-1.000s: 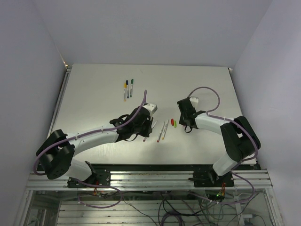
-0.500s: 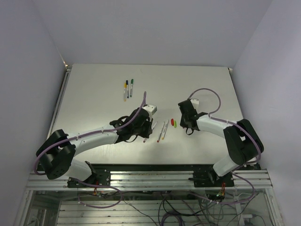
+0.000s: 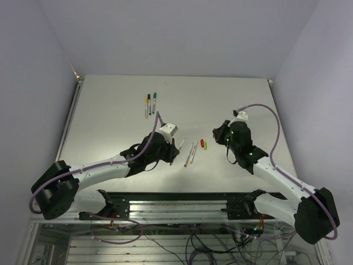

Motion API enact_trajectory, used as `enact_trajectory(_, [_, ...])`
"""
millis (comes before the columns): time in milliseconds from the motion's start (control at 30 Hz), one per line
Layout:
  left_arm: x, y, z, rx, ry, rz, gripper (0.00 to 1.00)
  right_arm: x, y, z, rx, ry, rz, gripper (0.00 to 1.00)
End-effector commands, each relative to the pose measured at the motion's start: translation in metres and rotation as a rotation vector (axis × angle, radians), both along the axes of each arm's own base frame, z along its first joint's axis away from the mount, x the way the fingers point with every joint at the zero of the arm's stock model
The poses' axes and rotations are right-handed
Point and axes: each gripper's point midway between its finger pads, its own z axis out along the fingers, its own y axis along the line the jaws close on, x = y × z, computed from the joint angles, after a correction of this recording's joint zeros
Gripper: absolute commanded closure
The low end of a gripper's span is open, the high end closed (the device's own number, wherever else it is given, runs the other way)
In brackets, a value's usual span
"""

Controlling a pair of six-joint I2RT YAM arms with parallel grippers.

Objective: Insert the pens into the pen caps

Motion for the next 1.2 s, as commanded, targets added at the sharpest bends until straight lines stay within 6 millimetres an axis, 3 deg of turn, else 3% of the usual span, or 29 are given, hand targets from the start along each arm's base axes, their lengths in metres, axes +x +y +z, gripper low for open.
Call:
enact_trajectory(0, [0.004,-0.017,0.046,-0.218,-0.128,-0.033,0.93,-0.001,0.019,0.037,0.107,-0.189,0.103,1.0])
enact_trajectory(367, [-0.02,-0.034,0.094,-0.567,-0.274,-0.172,0.93,-0.028,0.04,0.107,0.448,-0.559,0.24,1.0])
enact_trajectory(533, [-0.019,-0.035,0.104,-0.653,-0.294,-0.164,0.93,-0.037,0.044,0.129,0.585,-0.657,0.271,1.0])
enact_trajectory(833, [-0.013,-0.044,0.104,-0.603,-0.286,-0.159,0.93,-0.05,0.058,0.151,0.749,-0.726,0.381,1.0])
enact_trajectory(1167, [-0.018,-0.053,0.106,-0.577,-0.283,-0.193,0.93,-0.051,0.071,0.148,0.755,-0.696,0.449,1.0])
